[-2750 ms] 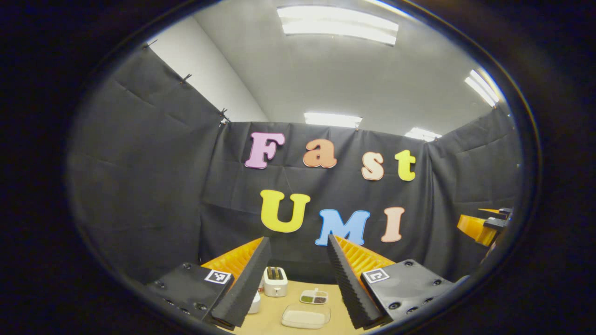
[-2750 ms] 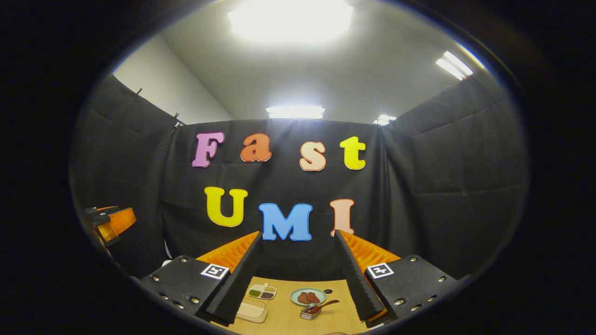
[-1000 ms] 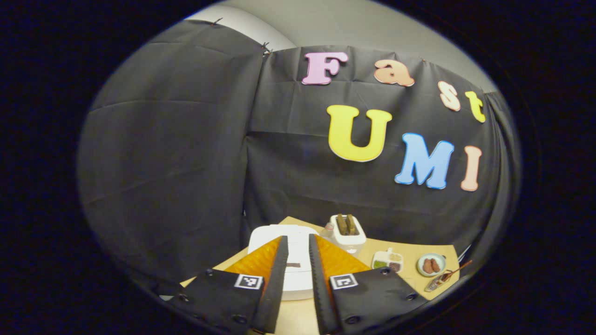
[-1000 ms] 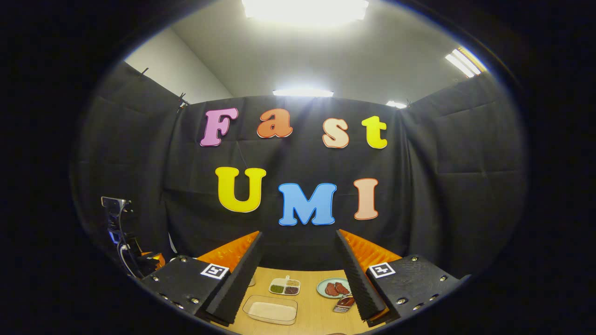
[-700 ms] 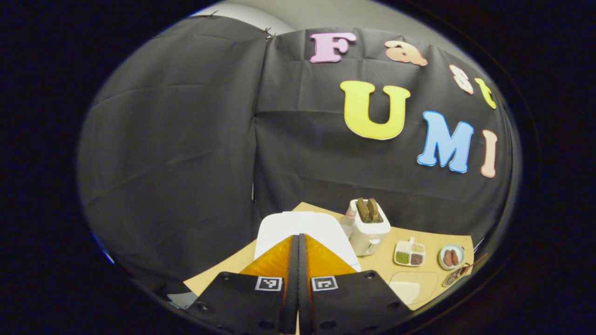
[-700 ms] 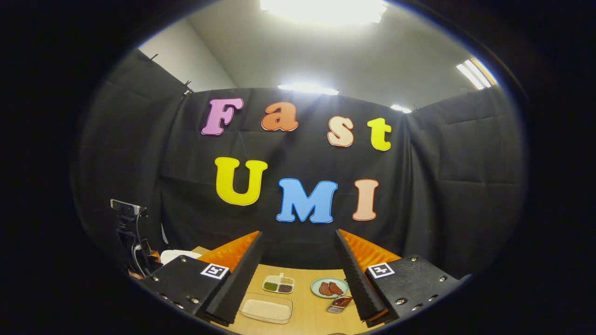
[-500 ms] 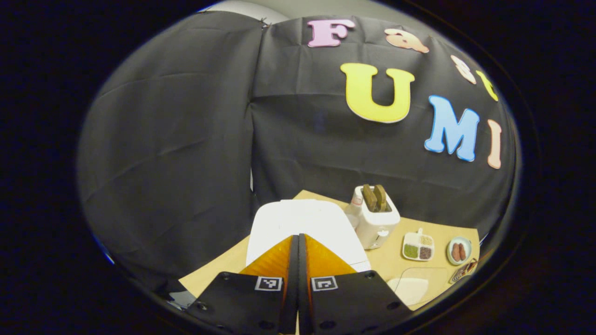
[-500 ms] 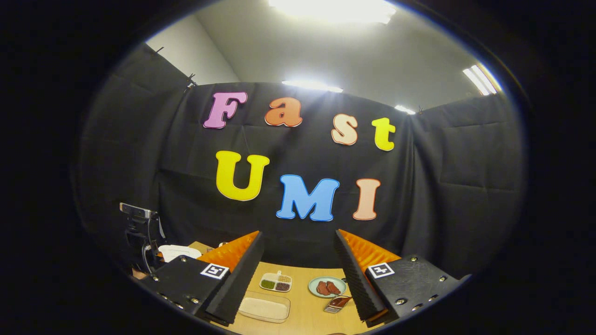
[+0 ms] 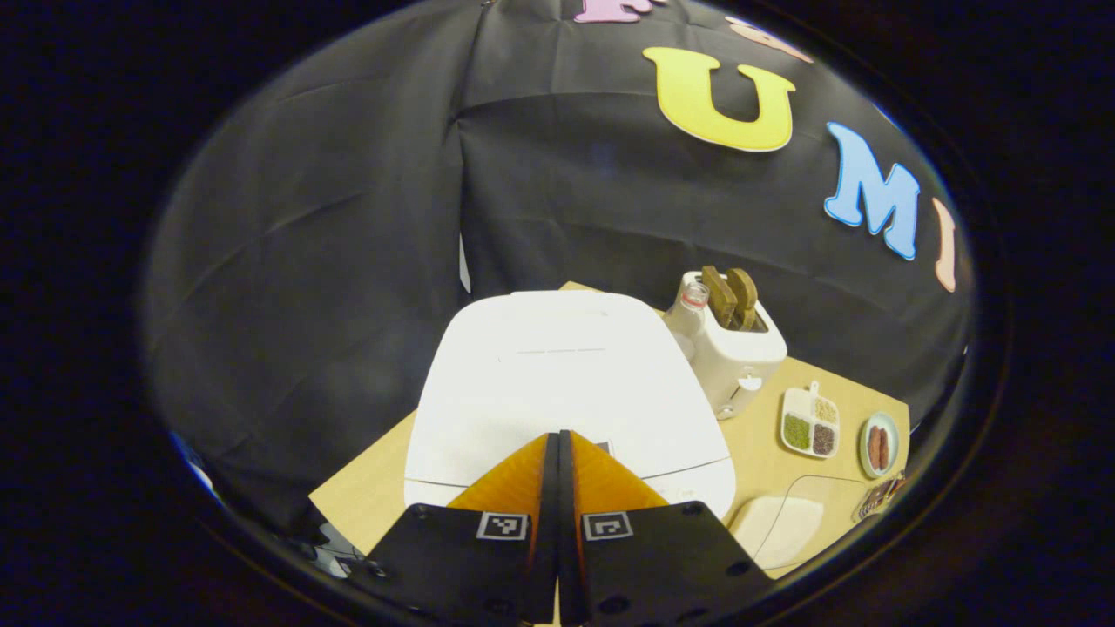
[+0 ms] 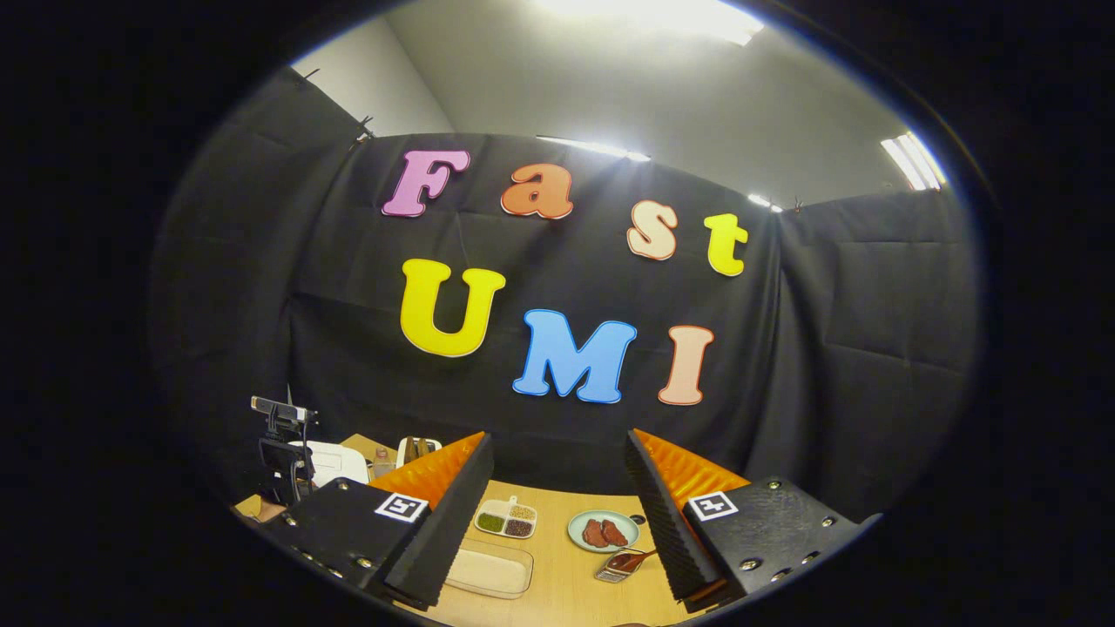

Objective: Close the left gripper, press the button to open the rice cooker; take a wooden spoon from the chopstick holder with the right hand, scoop a spoonful of rice and pour it into the rice cooker, then put the wooden spoon back into the chopstick holder.

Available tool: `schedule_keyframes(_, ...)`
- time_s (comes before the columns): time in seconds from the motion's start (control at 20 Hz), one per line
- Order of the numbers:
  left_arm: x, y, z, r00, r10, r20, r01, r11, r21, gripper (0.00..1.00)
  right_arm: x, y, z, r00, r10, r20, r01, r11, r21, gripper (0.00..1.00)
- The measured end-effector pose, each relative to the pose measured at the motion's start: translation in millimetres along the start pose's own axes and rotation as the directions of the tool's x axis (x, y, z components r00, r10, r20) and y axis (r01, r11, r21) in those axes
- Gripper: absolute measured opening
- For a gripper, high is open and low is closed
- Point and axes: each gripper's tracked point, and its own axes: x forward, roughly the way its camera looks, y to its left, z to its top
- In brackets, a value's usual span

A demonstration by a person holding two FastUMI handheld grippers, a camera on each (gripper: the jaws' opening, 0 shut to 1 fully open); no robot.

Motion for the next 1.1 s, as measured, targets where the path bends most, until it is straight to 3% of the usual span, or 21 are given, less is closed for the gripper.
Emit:
schedule_keyframes(0.3, 2, 2, -1, 1.000, 0.014, 0.012, -0.014, 1.000, 0.023, 0.10, 2, 6, 0, 1.000, 0.020, 0.005, -0.020, 0.999, -0.030, 0.93)
schedule_keyframes(0.45, -17, 5, 34, 0.992, 0.016, 0.123, -0.016, 1.000, 0.005, 0.10, 0, 4, 0, 1.000, 0.025, 0.009, -0.024, 0.999, -0.026, 0.90)
schedule_keyframes(0.65, -49, 8, 87, 0.959, 0.027, 0.283, -0.022, 1.000, -0.020, 0.10, -4, -3, -1, 1.000, 0.026, 0.011, -0.026, 1.000, 0.010, 0.90)
schedule_keyframes(0.7, -57, 9, 90, 0.960, 0.024, 0.281, -0.013, 0.999, -0.041, 0.12, -6, -5, 0, 1.000, 0.022, 0.013, -0.023, 1.000, 0.017, 0.90)
schedule_keyframes(0.75, -65, 8, 91, 0.959, 0.013, 0.283, 0.006, 0.998, -0.067, 0.07, -9, -9, -1, 1.000, 0.016, 0.015, -0.016, 1.000, 0.019, 0.90)
schedule_keyframes(0.8, -70, 8, 92, 0.958, 0.006, 0.287, 0.020, 0.996, -0.085, 0.11, -11, -14, -2, 1.000, 0.008, 0.014, -0.008, 1.000, 0.020, 0.90)
schedule_keyframes(0.95, -87, 7, 87, 0.955, -0.018, 0.296, 0.047, 0.995, -0.091, 0.14, -19, -30, -13, 1.000, -0.019, 0.003, 0.019, 0.999, 0.042, 0.90)
schedule_keyframes(1.1, -106, 5, 86, 0.939, -0.038, 0.342, 0.062, 0.996, -0.060, 0.10, -25, -45, -27, 0.999, -0.045, -0.026, 0.046, 0.997, 0.066, 0.90)
